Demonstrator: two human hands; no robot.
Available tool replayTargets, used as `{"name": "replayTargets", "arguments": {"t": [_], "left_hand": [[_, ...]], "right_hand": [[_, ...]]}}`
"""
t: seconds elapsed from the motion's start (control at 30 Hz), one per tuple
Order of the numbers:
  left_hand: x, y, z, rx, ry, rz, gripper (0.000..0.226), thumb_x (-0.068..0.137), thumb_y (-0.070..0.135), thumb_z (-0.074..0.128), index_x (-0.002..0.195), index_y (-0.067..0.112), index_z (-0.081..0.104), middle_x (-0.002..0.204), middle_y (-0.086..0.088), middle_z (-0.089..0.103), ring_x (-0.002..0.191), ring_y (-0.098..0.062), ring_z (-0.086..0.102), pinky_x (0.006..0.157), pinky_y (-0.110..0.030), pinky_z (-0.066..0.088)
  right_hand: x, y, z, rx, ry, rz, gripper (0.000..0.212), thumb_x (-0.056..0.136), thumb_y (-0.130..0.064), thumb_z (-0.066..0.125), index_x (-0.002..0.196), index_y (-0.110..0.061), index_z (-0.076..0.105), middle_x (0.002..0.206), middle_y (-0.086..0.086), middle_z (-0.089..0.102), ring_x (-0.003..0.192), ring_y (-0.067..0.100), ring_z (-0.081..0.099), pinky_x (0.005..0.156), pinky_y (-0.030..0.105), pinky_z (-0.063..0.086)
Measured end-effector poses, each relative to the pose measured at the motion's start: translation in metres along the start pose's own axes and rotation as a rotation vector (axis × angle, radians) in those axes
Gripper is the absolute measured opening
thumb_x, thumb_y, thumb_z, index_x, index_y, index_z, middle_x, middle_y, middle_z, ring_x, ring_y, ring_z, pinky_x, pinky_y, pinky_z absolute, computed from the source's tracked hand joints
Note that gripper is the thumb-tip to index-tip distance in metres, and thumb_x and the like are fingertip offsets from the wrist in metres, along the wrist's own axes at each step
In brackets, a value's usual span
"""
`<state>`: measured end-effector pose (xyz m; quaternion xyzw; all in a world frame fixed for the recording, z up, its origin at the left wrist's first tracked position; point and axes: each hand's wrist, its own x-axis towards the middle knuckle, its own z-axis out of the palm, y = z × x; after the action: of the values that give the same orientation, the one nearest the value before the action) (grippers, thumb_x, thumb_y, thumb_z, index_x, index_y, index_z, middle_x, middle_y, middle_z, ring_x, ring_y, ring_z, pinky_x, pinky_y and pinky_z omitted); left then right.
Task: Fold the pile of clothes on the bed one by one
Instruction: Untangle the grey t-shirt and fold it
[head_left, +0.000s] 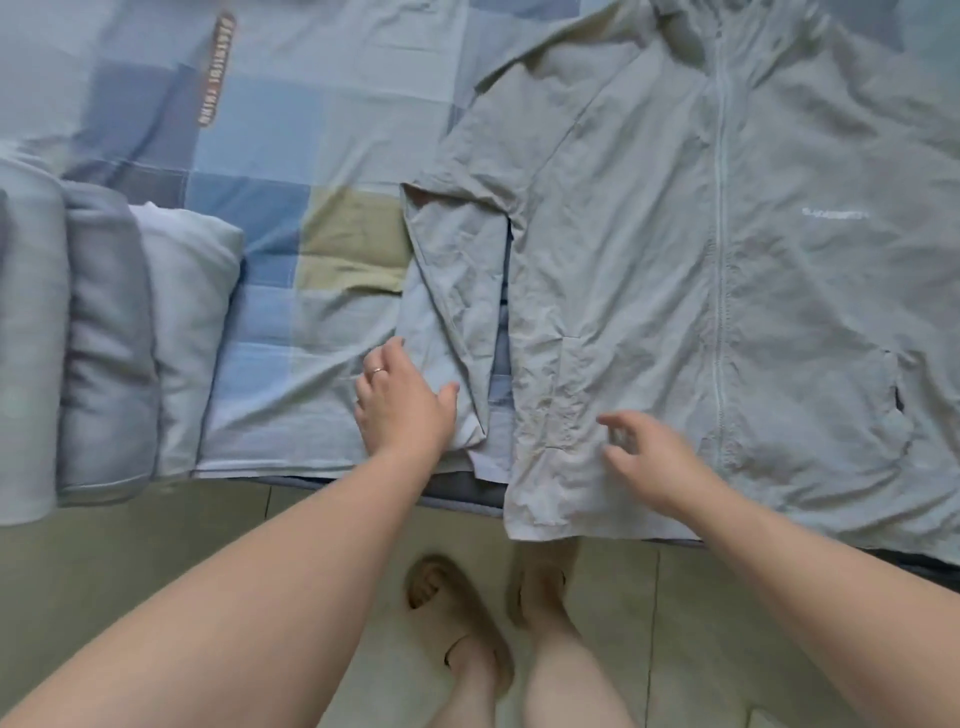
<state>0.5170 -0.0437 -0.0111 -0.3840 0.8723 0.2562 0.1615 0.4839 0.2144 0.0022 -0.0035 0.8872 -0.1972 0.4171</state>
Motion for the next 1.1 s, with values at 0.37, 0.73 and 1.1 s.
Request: {"name": "replayTargets", "arguments": {"t": [0.37,0.73,1.1], "left_hand": [[0.110,0.021,-0.032,-0.333,-0.465,-0.205,0.024,0.084,0.016,0.072,0.108,0.011,0.069,0.110,-0.011,0.072,0.099,-0.030,0.066,0.094,-0.040,0.054],[0.271,0.053,-0.274,0.450,0.067,0.319,0.017,0.094,0.022,0.055,0.111,0.019,0.058,0.114,-0.017,0.064,0.106,-0.041,0.061,0.075,-0.038,0.040],[0.433,-0.033,-0.390,0.651,0.147,0.503,0.008,0.092,0.024,0.061,0.098,0.021,0.064,0.098,-0.012,0.067,0.096,-0.037,0.060,0.073,-0.035,0.033]], "right_hand": [[0.100,-0.119,-0.054,0.113,0.039,-0.022,0.032,0.096,-0.017,0.054,0.128,-0.018,0.061,0.107,-0.006,0.062,0.109,0.020,0.061,0.096,0.033,0.049],[0.120,-0.262,-0.107,0.075,0.098,-0.097,0.023,0.096,-0.012,0.055,0.116,-0.015,0.066,0.105,0.001,0.067,0.096,0.018,0.060,0.086,0.026,0.045],[0.194,-0.437,-0.049,0.084,0.241,-0.109,0.033,0.095,-0.012,0.053,0.127,-0.016,0.059,0.119,0.005,0.063,0.109,0.023,0.058,0.091,0.031,0.044]]}}
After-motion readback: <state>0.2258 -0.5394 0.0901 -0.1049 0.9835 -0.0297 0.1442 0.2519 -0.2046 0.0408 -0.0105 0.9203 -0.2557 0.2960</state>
